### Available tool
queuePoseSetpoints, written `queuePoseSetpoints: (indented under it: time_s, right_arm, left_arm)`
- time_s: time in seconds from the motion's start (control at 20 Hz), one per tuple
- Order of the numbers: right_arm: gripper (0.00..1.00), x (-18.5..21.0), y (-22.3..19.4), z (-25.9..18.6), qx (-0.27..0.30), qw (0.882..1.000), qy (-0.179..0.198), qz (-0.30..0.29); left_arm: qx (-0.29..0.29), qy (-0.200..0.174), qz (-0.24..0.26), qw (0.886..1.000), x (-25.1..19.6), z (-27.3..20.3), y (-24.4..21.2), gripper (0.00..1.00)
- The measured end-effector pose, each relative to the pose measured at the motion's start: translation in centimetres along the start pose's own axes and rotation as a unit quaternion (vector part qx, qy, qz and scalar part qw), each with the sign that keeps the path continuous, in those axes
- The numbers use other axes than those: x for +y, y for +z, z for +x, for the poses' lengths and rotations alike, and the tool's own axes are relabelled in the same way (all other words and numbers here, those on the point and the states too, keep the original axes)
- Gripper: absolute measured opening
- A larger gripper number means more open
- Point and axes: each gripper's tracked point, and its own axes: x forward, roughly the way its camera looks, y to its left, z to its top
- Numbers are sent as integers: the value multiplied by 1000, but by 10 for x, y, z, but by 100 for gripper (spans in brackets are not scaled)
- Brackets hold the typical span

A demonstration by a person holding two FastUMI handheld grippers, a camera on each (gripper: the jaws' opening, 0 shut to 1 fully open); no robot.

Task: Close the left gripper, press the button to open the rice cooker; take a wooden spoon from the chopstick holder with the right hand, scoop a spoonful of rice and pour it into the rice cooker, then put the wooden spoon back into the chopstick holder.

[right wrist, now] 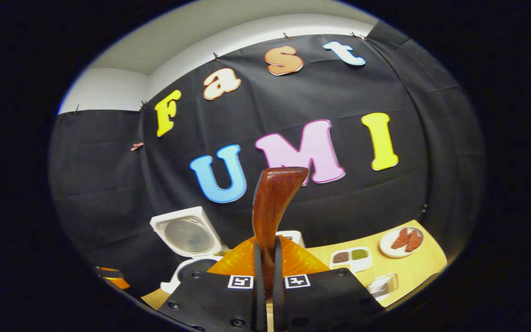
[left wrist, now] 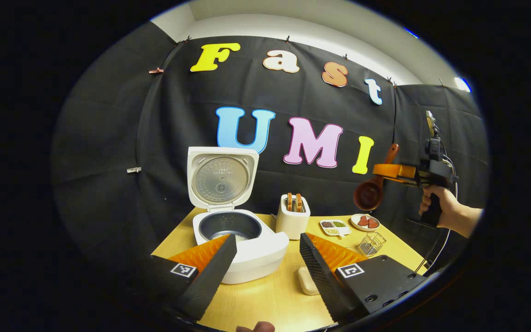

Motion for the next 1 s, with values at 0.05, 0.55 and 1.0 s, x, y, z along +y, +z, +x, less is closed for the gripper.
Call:
queuePoseSetpoints:
  time_s: [0.05, 0.55, 1.0]
  right_arm:
    - [10, -25, -6, -4, 5, 1000, -21, -7]
    - [10, -199, -95, 12, 87, 986, -139, -3]
    - [10, -233, -184, 44, 179, 973, -143, 23]
  left_arm:
    - [-2, 0, 1, 1000, -5, 2, 2, 95]
    - [7, 32, 17, 999, -35, 6, 9, 95]
    - [18, 73, 27, 997, -46, -1, 12, 95]
